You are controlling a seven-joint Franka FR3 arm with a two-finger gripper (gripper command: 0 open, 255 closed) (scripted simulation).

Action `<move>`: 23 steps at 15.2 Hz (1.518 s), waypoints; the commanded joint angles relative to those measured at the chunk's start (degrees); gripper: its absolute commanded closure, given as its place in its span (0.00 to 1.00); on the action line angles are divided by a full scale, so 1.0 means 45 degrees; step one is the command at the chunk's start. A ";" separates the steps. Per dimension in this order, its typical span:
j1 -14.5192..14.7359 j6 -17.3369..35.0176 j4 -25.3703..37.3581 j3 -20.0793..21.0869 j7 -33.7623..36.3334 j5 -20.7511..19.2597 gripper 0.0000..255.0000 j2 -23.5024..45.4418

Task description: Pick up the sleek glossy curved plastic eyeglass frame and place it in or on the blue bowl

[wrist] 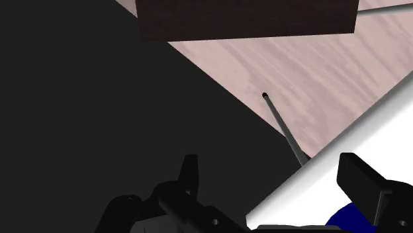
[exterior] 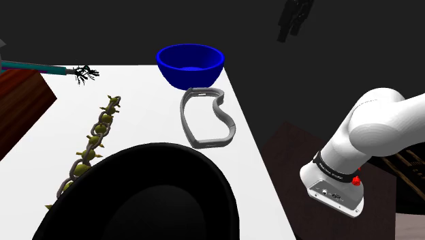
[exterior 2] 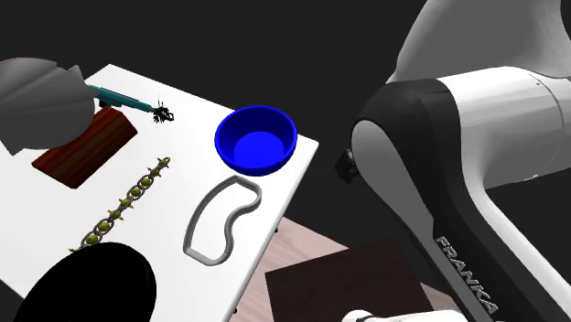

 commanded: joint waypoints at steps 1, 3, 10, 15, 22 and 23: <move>0.0000 0.0000 0.0000 0.0000 0.0000 0.0000 0.00 0.0000; 0.0077 0.0125 -0.0315 0.0644 0.0897 0.0375 0.00 -0.0134; 0.0362 0.0743 -0.0833 0.2973 0.4035 0.1753 0.00 0.0085; 0.0450 0.1355 -0.0635 0.4696 0.6276 0.2615 0.00 0.0907; 0.0205 0.2364 0.0424 0.7191 0.9505 0.3234 0.00 0.2942; 0.0127 0.2512 0.0647 0.7562 0.9988 0.3235 0.00 0.3316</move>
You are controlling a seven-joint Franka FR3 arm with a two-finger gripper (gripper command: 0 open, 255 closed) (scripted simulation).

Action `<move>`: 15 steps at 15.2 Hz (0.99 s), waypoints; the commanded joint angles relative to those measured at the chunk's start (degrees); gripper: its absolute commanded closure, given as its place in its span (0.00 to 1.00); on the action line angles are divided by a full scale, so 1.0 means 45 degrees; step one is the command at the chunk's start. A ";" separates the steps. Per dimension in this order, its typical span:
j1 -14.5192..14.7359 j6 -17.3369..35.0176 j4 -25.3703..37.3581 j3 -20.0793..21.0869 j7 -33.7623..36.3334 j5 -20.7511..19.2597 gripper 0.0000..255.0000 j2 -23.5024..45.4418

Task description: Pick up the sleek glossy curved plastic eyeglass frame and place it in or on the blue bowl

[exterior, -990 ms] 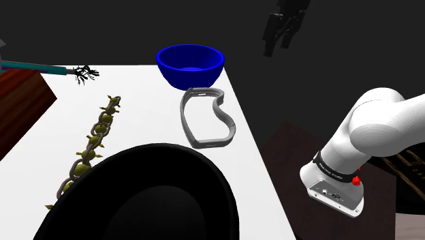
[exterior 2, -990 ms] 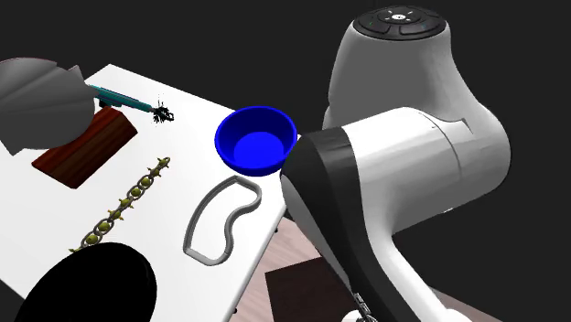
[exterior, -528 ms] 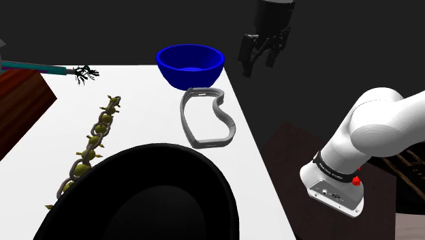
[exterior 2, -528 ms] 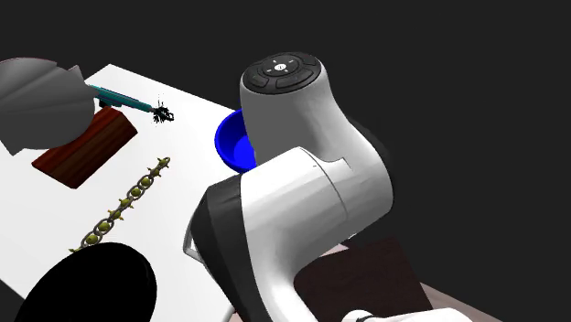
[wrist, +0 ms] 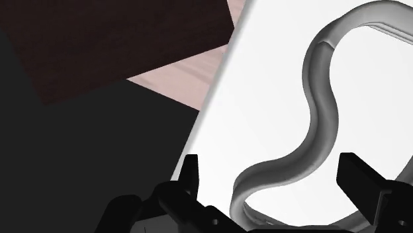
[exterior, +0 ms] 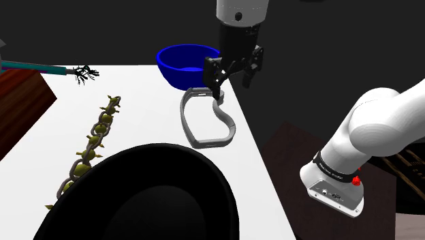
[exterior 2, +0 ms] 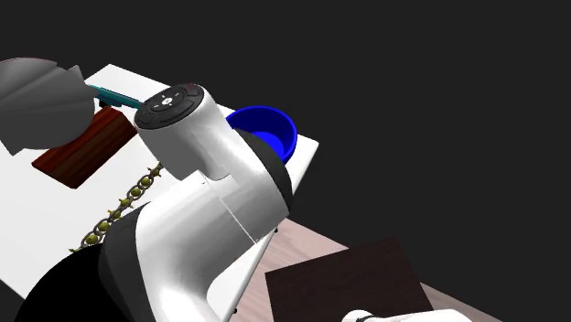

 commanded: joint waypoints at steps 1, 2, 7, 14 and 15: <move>-0.0133 0.0329 0.0331 0.0735 0.1002 0.0029 0.00 0.0663; -0.0238 0.0475 0.0589 0.1119 0.1505 -0.0029 0.00 0.1080; -0.0307 0.1286 0.0183 0.1570 0.1949 -0.0056 0.00 0.1511; -0.0298 0.1910 -0.0364 0.1689 0.1953 -0.0019 0.00 0.1595; -0.0298 0.1910 -0.0364 0.1689 0.1953 -0.0019 0.00 0.1595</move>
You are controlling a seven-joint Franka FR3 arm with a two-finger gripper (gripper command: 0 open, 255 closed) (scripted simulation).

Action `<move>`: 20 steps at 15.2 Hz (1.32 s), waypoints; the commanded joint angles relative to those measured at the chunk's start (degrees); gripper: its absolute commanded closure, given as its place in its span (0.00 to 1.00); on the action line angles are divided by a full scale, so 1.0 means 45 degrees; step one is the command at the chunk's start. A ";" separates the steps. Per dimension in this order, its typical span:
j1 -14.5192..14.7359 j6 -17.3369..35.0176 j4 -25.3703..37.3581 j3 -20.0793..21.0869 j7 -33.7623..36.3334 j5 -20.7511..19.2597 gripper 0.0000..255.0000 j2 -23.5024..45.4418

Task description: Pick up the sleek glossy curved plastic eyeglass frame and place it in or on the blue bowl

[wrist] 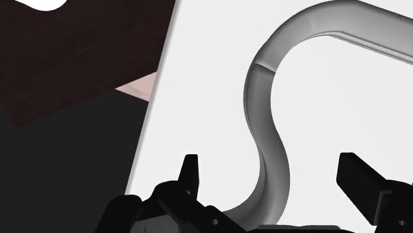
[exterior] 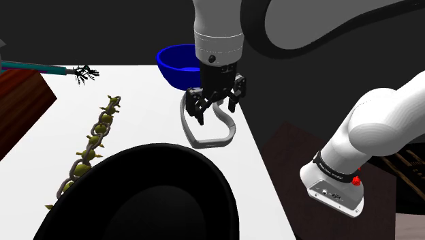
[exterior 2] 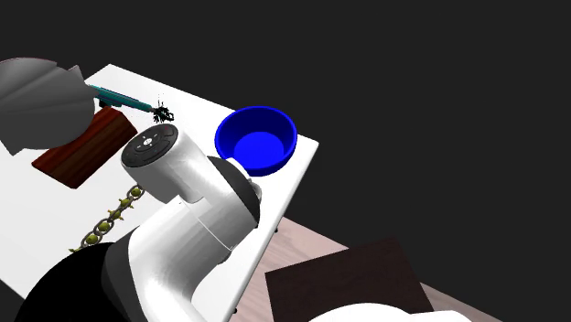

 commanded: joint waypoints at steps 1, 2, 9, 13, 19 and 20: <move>0.0001 0.0007 -0.0007 0.0000 -0.0001 0.0001 0.00 -0.0002; 0.0001 0.0007 -0.0007 0.0000 -0.0001 0.0001 0.00 -0.0002; 0.0002 0.0004 -0.0009 -0.0003 -0.0004 0.0003 1.00 -0.0006; 0.0000 0.0013 -0.0014 -0.0001 -0.0004 0.0001 1.00 -0.0003; -0.0013 -0.0869 0.0714 -0.0212 -0.0065 -0.0040 1.00 -0.0164; -0.0021 -0.1042 0.0865 -0.0249 -0.0075 -0.0051 1.00 -0.0187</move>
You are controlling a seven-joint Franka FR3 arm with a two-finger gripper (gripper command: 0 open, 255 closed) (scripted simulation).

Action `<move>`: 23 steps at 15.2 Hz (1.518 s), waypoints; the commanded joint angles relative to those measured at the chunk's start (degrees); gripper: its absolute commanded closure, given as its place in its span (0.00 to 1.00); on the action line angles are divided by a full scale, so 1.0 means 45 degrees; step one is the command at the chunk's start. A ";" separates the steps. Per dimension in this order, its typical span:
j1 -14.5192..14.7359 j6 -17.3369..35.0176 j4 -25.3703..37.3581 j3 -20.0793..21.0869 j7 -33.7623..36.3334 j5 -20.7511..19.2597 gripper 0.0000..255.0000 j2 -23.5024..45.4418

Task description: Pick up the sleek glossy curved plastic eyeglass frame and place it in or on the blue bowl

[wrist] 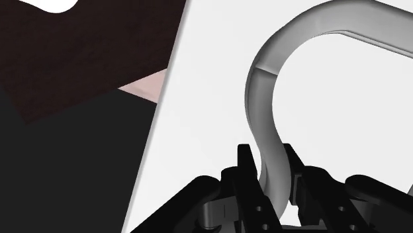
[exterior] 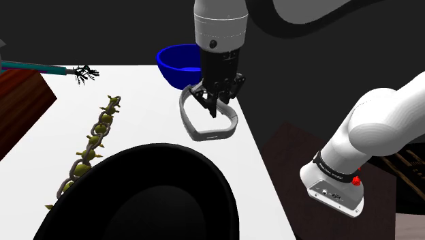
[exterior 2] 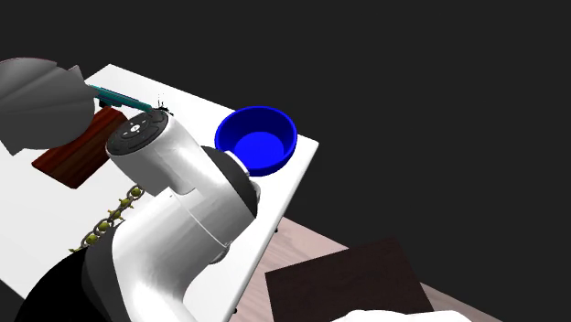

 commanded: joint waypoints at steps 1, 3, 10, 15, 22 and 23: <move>-0.0033 -0.0365 0.0351 -0.0099 -0.0025 -0.0047 1.00 -0.0040; -0.0052 -0.0708 0.0666 -0.0167 -0.0039 -0.0073 1.00 -0.0069; -0.0130 -0.1890 0.1848 -0.0373 -0.0055 -0.0198 1.00 -0.0063; -0.0204 -0.2724 0.2769 -0.0479 -0.0035 -0.0308 1.00 0.0037; -0.0323 -0.3888 0.4179 -0.0563 0.0037 -0.0491 1.00 0.0311; -0.0341 -0.4055 0.4393 -0.0568 0.0053 -0.0520 1.00 0.0364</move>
